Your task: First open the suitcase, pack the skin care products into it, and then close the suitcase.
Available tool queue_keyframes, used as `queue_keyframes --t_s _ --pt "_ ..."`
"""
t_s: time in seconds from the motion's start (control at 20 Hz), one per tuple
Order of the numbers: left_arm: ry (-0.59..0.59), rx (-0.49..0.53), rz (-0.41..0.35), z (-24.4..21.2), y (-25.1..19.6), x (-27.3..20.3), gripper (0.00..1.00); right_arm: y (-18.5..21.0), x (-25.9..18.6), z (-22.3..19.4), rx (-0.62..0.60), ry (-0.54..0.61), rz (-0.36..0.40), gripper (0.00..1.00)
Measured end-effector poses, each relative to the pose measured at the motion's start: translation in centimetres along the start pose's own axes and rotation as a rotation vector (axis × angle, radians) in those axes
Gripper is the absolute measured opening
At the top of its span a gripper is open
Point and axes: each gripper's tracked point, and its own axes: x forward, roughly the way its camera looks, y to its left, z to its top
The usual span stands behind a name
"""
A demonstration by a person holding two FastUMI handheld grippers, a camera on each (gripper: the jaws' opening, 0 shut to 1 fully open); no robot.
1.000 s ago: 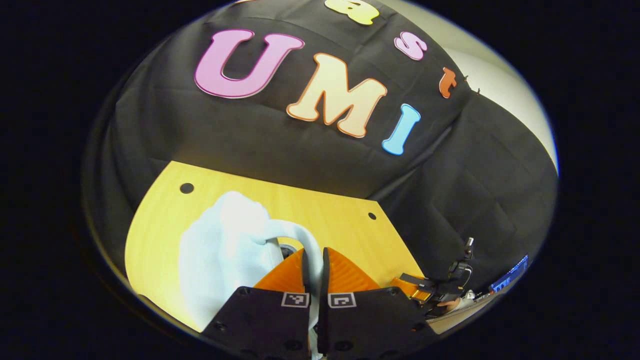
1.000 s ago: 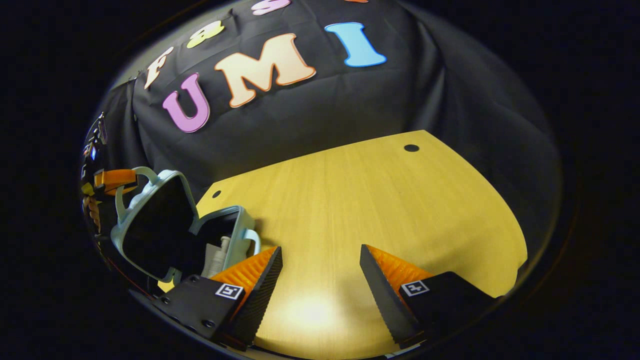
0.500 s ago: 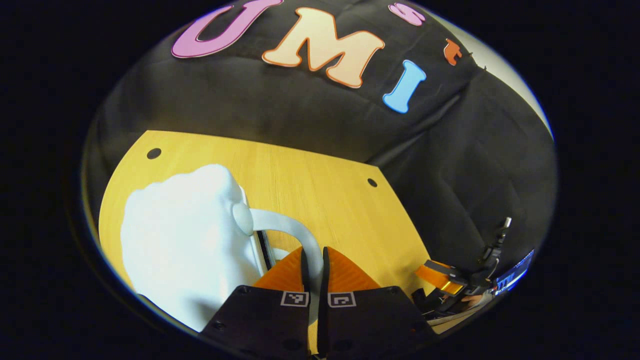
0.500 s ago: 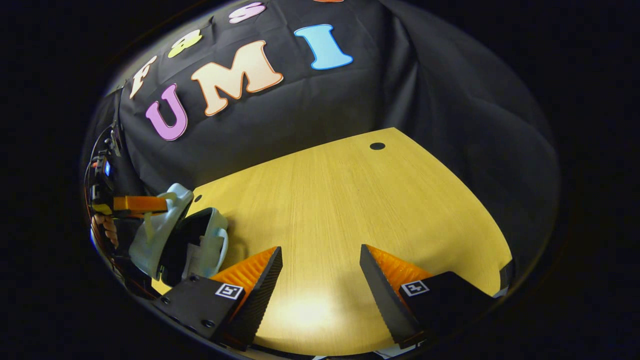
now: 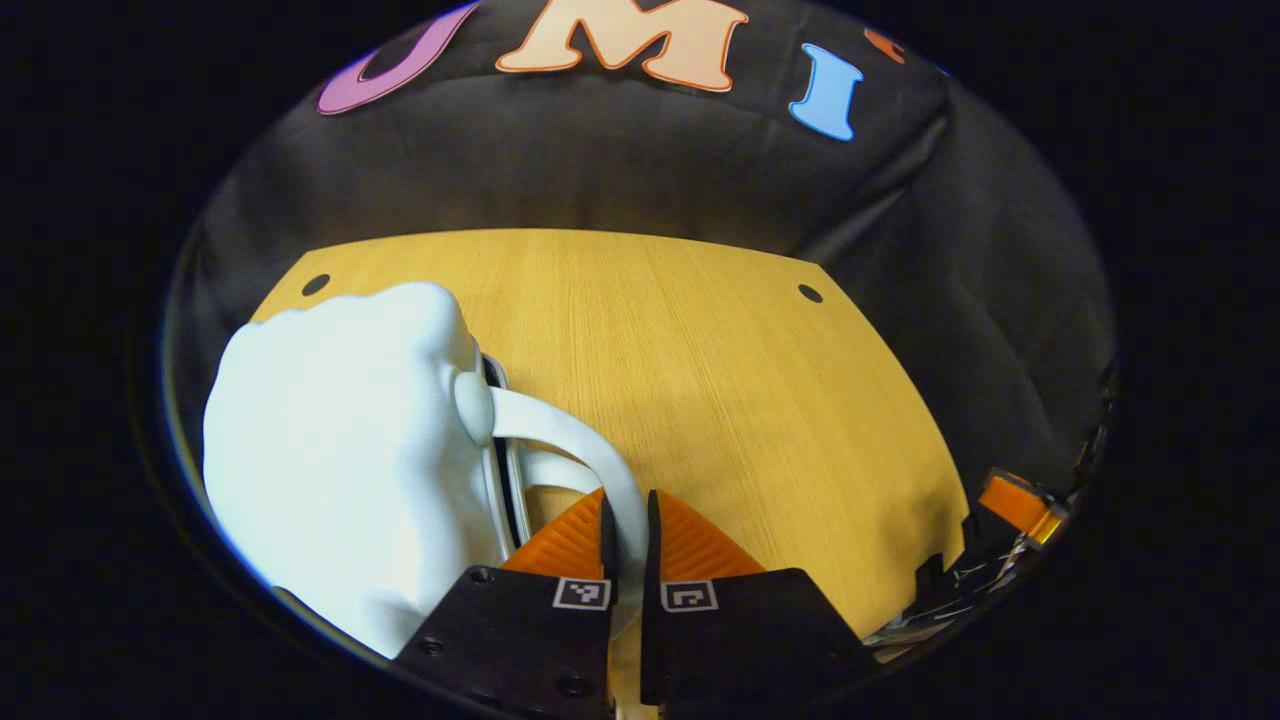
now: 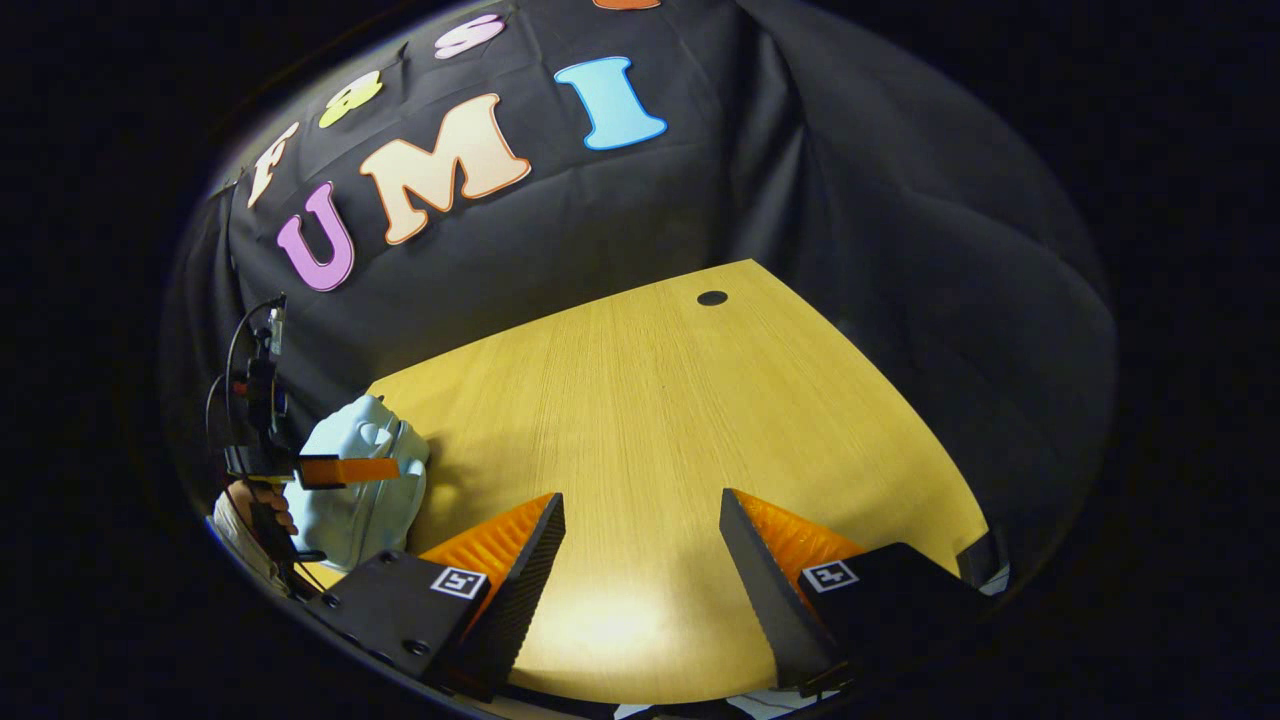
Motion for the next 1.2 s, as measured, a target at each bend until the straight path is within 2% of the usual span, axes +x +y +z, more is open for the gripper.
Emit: queue_keyframes --t_s 0.1,0.15,0.25,0.35,0.4,0.55,0.6,0.75,0.85,0.95,1.2 --pt "-0.054 0.059 0.113 0.3 0.6 -0.5 0.12 -0.4 -0.2 0.8 -0.008 -0.015 0.018 0.95" --pt "-0.158 0.069 0.162 2.3 0.6 -1.8 0.22 -0.5 -0.3 1.2 -0.016 -0.021 0.031 0.98" --pt "-0.415 0.066 0.232 7.6 -0.1 -5.7 0.65 -0.3 -0.5 2.2 -0.045 -0.046 0.059 0.98" --pt "-0.558 0.060 0.273 10.7 -2.0 -10.0 0.83 0.8 -1.3 4.2 -0.070 -0.100 0.099 0.98" --pt "-0.594 0.063 0.298 11.8 -2.5 -11.2 1.00 1.6 -2.1 5.7 -0.085 -0.154 0.116 0.99" --pt "-0.718 0.110 0.299 13.5 -4.7 -16.9 0.98 5.5 -6.3 11.6 -0.163 -0.359 0.160 0.96" --pt "-0.739 0.120 0.297 13.9 -5.5 -18.7 0.97 7.0 -7.9 13.4 -0.185 -0.434 0.175 0.99" --pt "-0.814 0.132 0.262 14.2 -7.5 -23.5 0.97 11.0 -11.9 17.2 -0.221 -0.603 0.185 0.99" --pt "-0.857 0.119 0.232 14.3 -7.7 -25.6 0.96 12.6 -14.0 18.3 -0.220 -0.669 0.185 0.96" --pt "-0.898 0.106 0.214 14.4 -7.8 -27.3 0.97 13.0 -16.0 18.9 -0.241 -0.733 0.161 0.99" --pt "-0.932 0.137 0.223 15.1 -6.9 -29.8 0.96 13.2 -19.2 19.2 -0.236 -0.787 0.110 0.99"
